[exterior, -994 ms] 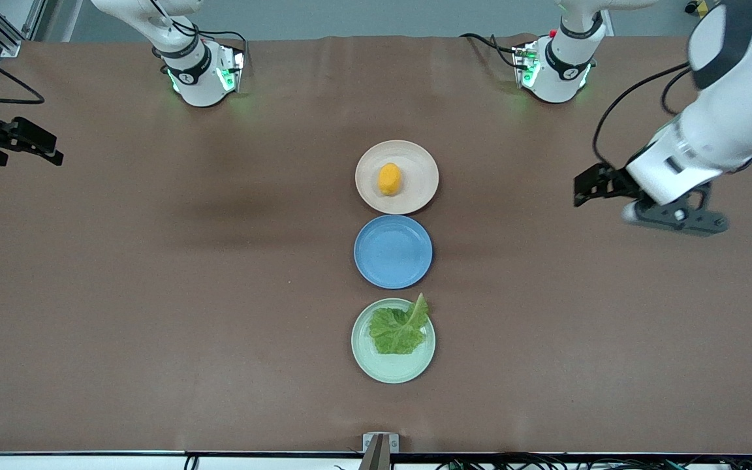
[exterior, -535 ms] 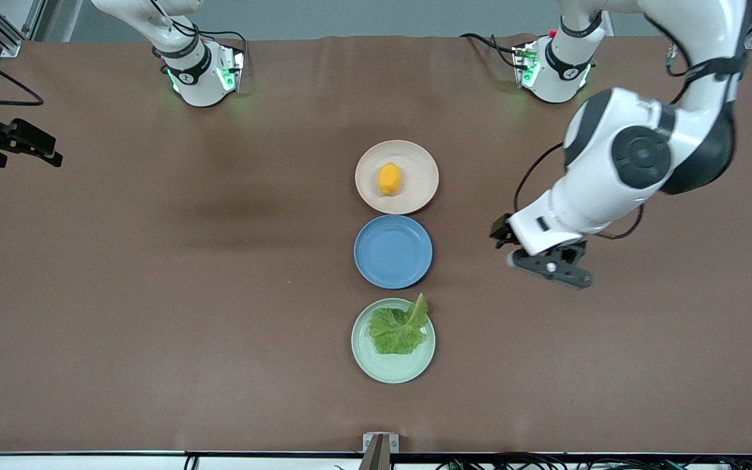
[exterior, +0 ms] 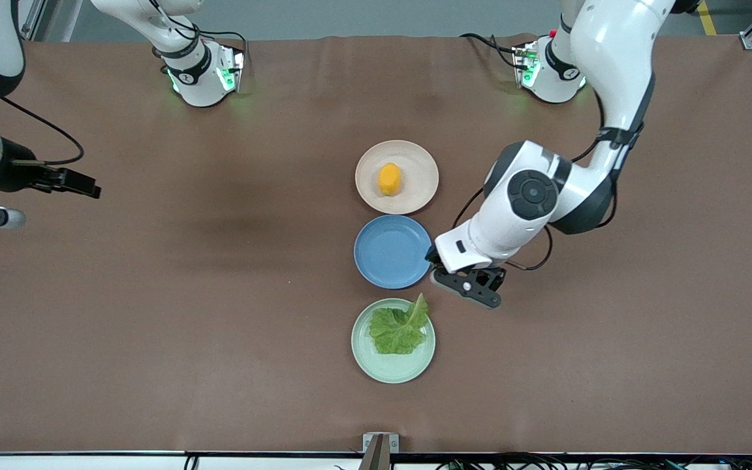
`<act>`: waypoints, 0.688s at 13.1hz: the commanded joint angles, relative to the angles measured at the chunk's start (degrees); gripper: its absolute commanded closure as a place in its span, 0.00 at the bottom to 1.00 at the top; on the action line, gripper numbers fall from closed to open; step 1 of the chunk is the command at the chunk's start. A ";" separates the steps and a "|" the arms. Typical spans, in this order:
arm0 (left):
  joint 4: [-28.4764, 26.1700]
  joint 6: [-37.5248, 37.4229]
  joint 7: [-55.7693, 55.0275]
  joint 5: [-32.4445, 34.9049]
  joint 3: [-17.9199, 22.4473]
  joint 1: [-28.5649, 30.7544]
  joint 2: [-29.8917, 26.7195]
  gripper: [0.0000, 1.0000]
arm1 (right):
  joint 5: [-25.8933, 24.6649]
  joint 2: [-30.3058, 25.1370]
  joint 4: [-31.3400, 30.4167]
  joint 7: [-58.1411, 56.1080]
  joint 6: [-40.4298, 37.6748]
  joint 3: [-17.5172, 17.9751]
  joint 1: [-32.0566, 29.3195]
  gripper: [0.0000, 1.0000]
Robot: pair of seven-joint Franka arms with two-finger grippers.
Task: Pick lemon and lettuce from plates
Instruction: 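Lower the left gripper onto the lettuce while the right gripper reaches the lemon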
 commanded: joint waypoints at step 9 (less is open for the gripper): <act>6.21 23.13 1.02 8.40 0.91 -3.96 15.74 0.32 | 1.41 -0.51 -17.08 59.37 29.93 2.77 35.12 0.00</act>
